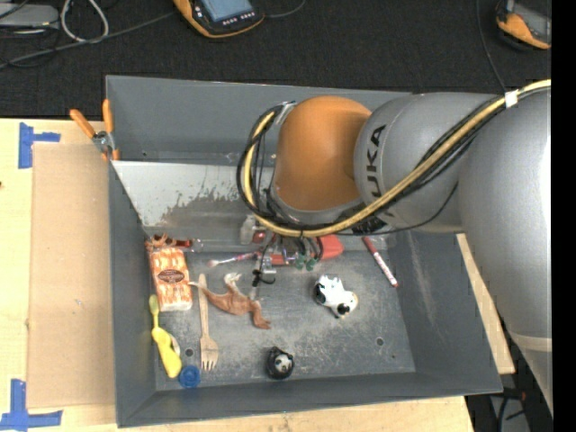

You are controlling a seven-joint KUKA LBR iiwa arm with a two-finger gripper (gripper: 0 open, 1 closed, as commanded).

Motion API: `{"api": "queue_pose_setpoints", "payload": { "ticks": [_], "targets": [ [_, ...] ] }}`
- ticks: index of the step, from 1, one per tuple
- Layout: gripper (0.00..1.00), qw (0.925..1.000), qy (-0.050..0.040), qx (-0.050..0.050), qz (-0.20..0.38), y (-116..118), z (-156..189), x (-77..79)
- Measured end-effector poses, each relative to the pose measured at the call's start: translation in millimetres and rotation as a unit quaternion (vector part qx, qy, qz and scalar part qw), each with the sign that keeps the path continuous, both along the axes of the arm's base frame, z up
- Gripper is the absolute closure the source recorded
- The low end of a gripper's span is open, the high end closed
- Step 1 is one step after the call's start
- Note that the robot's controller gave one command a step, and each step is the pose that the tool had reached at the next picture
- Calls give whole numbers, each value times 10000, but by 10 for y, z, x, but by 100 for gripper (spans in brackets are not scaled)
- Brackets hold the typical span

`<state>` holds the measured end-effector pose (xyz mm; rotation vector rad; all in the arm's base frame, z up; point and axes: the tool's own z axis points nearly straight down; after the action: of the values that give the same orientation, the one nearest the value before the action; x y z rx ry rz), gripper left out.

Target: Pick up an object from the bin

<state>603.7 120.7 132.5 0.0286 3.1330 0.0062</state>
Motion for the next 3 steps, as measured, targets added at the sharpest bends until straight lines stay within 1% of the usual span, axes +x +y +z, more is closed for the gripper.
{"api": "queue_pose_setpoints", "payload": {
  "ticks": [1,2,3],
  "targets": [
    [0,9979,34,2,-646,-258,-570,-179],
    [0,9967,-1,9,-810,-162,-451,-128],
    [0,9994,36,6,-343,-19,-414,-387]
  ]
}}
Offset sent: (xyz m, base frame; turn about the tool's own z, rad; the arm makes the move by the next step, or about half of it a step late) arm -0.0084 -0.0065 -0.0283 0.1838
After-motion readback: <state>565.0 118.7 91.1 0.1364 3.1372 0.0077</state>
